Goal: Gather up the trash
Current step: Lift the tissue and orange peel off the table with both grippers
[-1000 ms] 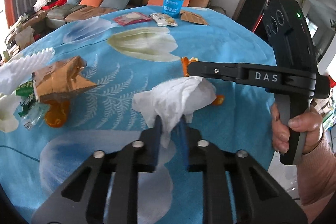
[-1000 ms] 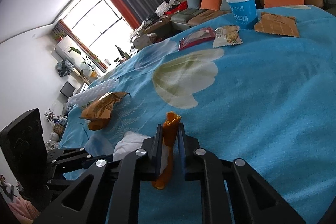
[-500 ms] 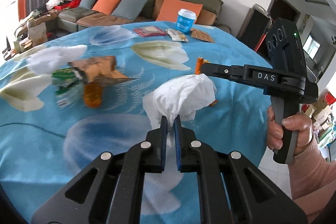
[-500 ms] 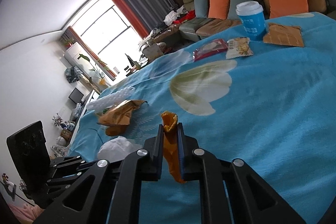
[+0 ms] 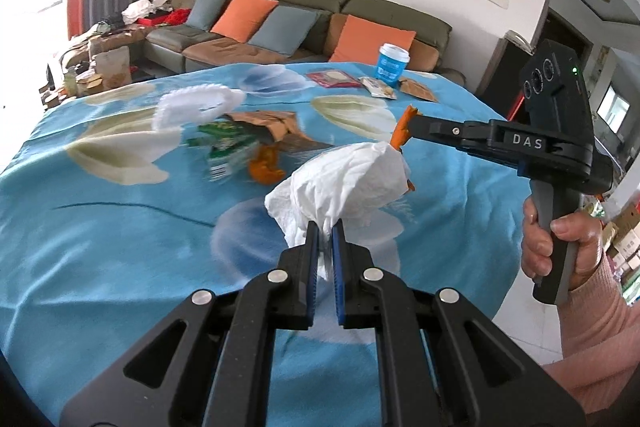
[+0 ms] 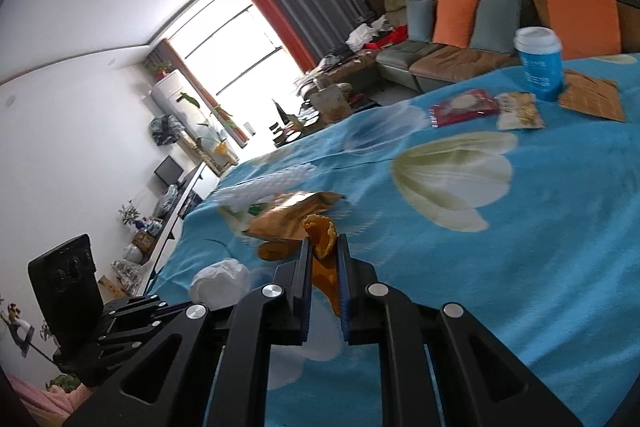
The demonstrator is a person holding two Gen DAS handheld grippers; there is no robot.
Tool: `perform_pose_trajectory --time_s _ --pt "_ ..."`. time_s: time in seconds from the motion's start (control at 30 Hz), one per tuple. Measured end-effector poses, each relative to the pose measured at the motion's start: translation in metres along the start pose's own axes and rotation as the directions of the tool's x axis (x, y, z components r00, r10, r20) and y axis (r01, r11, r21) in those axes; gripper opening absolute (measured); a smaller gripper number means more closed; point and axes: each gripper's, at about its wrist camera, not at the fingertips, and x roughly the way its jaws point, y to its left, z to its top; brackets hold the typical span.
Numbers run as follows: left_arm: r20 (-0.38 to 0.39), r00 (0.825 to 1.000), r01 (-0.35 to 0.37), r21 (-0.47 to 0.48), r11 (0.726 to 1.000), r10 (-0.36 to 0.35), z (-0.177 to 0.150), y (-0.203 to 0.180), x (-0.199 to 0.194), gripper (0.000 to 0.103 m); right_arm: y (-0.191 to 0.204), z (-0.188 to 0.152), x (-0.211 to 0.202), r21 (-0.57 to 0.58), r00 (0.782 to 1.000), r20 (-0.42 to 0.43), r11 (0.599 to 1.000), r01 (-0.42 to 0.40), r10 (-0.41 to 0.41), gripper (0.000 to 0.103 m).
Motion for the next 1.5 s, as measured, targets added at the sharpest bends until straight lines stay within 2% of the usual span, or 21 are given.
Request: perform_pose_trajectory --time_s 0.6,1.13,1.5 --pt "0.059 0.994 -0.091 -0.086 0.992 0.096 -0.021 0.040 -0.050 0.007 0.064 0.001 0.041 -0.100 0.988 -0.067 0.984 -0.146 0.139 0.010" --pt "0.089 0.975 -0.184 -0.201 0.962 0.205 -0.044 0.084 -0.091 0.007 0.113 -0.002 0.077 -0.149 0.964 -0.145 0.959 -0.242 0.221 0.010" --pt "0.098 0.965 -0.214 -0.242 0.947 0.243 -0.055 0.096 -0.106 0.007 0.140 -0.008 0.090 -0.175 0.950 -0.185 0.943 -0.282 0.250 0.010"
